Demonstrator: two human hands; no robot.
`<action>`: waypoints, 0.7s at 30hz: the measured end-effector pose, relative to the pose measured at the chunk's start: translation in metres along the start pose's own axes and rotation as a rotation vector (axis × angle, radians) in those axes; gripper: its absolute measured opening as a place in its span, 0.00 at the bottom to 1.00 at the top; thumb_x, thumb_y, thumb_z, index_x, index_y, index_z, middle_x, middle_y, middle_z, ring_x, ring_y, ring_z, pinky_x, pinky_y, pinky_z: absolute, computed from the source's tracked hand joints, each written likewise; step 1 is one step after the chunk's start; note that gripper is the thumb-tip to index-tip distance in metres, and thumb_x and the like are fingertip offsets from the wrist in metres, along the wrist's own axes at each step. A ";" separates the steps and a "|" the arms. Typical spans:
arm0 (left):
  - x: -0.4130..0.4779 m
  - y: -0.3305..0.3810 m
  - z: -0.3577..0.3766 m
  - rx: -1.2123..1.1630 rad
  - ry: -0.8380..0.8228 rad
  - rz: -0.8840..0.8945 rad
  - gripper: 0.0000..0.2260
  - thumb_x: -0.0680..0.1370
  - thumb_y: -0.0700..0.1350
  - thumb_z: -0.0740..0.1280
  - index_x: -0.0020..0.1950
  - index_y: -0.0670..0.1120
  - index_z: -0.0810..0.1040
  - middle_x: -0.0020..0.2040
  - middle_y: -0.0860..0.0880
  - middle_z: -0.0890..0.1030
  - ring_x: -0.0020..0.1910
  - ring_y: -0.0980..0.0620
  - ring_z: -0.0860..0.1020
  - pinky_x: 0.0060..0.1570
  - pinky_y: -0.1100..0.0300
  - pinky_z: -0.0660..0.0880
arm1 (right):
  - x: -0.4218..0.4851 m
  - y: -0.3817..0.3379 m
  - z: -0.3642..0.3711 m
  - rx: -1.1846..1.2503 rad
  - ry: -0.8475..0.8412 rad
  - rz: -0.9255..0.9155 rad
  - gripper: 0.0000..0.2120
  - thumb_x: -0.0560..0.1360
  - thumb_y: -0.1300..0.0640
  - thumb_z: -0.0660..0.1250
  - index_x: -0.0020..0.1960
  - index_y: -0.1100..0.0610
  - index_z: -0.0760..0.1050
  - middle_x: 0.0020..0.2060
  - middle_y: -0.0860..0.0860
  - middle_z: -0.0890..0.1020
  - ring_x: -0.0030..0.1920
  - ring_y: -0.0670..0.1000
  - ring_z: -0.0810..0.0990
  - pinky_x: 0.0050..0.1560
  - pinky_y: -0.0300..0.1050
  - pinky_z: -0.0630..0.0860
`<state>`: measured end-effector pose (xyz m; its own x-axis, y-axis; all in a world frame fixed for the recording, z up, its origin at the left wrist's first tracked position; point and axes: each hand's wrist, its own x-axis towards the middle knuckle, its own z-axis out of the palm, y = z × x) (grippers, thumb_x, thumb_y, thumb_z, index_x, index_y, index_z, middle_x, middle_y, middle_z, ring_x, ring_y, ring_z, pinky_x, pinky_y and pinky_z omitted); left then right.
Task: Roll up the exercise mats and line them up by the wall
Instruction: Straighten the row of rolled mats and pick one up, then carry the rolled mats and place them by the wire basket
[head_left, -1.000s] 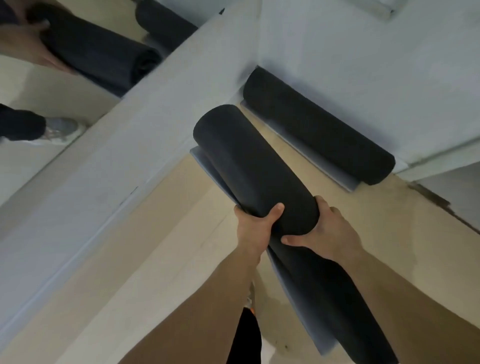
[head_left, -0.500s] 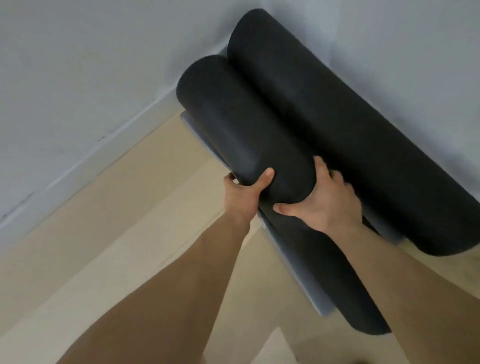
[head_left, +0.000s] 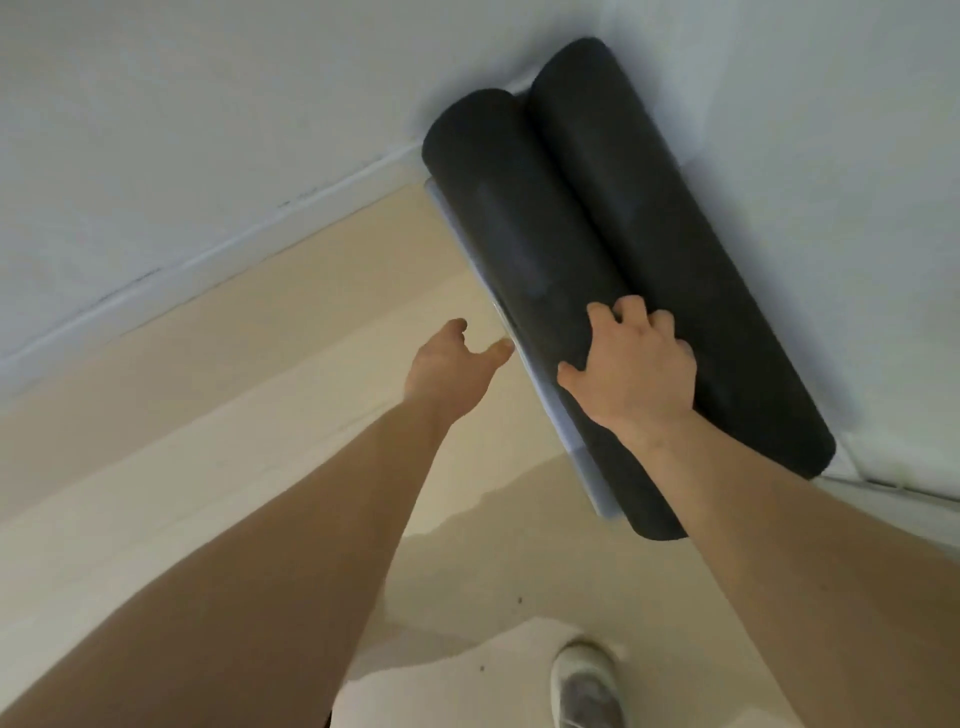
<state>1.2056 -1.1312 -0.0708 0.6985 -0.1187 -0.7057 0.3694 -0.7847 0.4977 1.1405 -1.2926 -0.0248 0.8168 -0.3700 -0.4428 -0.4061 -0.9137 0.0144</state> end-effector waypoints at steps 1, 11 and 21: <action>-0.019 -0.006 -0.014 0.034 0.008 -0.003 0.35 0.79 0.63 0.67 0.81 0.48 0.63 0.77 0.49 0.71 0.74 0.45 0.71 0.71 0.51 0.70 | -0.010 -0.008 -0.013 -0.004 -0.003 -0.030 0.31 0.77 0.38 0.67 0.74 0.53 0.66 0.68 0.56 0.70 0.65 0.61 0.72 0.57 0.58 0.74; -0.227 -0.137 -0.112 -0.008 0.212 -0.176 0.31 0.80 0.60 0.67 0.79 0.49 0.66 0.75 0.50 0.72 0.70 0.47 0.73 0.65 0.51 0.71 | -0.176 -0.163 -0.066 -0.193 -0.127 -0.528 0.25 0.79 0.41 0.65 0.71 0.52 0.68 0.64 0.53 0.72 0.61 0.58 0.73 0.49 0.53 0.68; -0.471 -0.419 -0.186 -0.225 0.444 -0.469 0.28 0.81 0.59 0.64 0.79 0.51 0.65 0.76 0.51 0.69 0.72 0.48 0.72 0.67 0.49 0.72 | -0.423 -0.395 -0.018 -0.395 -0.179 -0.955 0.25 0.78 0.42 0.64 0.71 0.52 0.66 0.65 0.53 0.71 0.64 0.59 0.73 0.57 0.55 0.73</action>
<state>0.8361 -0.6339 0.1465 0.6005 0.5017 -0.6227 0.7796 -0.5407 0.3162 0.9631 -0.7782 0.1731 0.6417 0.5350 -0.5496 0.5645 -0.8145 -0.1337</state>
